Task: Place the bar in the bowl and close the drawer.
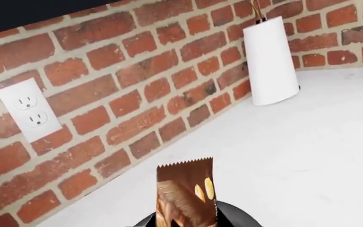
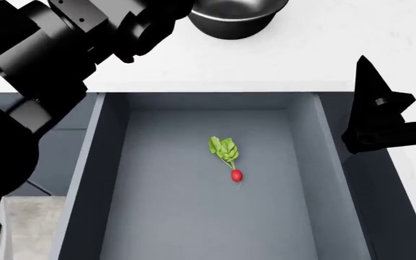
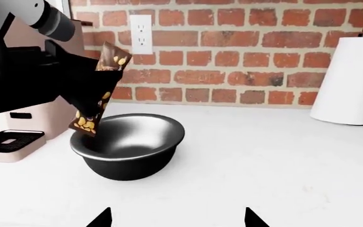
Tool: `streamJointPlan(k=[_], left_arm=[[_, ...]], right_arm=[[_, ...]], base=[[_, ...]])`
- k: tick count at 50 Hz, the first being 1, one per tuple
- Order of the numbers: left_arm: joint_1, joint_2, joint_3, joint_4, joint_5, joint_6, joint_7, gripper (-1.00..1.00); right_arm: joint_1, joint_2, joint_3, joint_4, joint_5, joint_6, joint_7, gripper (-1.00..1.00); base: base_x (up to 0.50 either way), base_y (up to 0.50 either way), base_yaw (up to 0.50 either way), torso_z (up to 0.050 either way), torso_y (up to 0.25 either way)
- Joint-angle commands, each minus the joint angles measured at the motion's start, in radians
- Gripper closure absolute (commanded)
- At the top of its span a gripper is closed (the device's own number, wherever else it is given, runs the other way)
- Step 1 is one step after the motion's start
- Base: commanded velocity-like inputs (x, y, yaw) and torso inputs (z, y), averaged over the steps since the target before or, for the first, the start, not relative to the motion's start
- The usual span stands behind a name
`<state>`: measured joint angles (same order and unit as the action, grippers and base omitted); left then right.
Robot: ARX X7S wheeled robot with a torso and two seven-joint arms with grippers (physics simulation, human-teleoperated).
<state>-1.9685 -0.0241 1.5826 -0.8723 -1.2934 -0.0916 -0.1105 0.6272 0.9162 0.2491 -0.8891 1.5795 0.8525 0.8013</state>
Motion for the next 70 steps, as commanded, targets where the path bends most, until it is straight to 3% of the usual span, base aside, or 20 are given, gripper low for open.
streamJointPlan(k=[1, 32, 33, 64, 70], left_arm=[[-0.023, 0.024, -0.031, -0.004, 0.008, 0.038, -0.003, 1.0], [0.023, 0.024, -0.033, -0.002, 0.046, 0.017, 0.006, 1.0], [0.023, 0.024, -0.033, -0.003, 0.044, 0.016, 0.009, -1.0], [0.036, 0.024, -0.033, -0.008, 0.051, 0.0, 0.014, -1.0], [0.034, 0.024, -0.033, -0.008, 0.05, -0.01, 0.015, -1.0]], right_arm=[[0.0, -0.01, 0.028, -0.028, 0.009, -0.007, -0.01, -1.0], [-0.024, -0.011, 0.037, -0.035, 0.006, -0.015, -0.013, -1.0], [-0.025, -0.012, 0.038, -0.035, 0.005, -0.015, -0.014, -1.0], [-0.037, -0.019, 0.033, -0.033, -0.011, -0.02, -0.024, -1.0], [-0.038, -0.02, 0.032, -0.034, -0.012, -0.022, -0.024, -1.0]], base=[[0.0, 0.0, 0.0, 0.0, 0.0], [0.0, 0.0, 0.0, 0.0, -0.051], [0.0, 0.0, 0.0, 0.0, 0.0], [0.0, 0.0, 0.0, 0.0, 0.0], [0.0, 0.0, 0.0, 0.0, 0.214]])
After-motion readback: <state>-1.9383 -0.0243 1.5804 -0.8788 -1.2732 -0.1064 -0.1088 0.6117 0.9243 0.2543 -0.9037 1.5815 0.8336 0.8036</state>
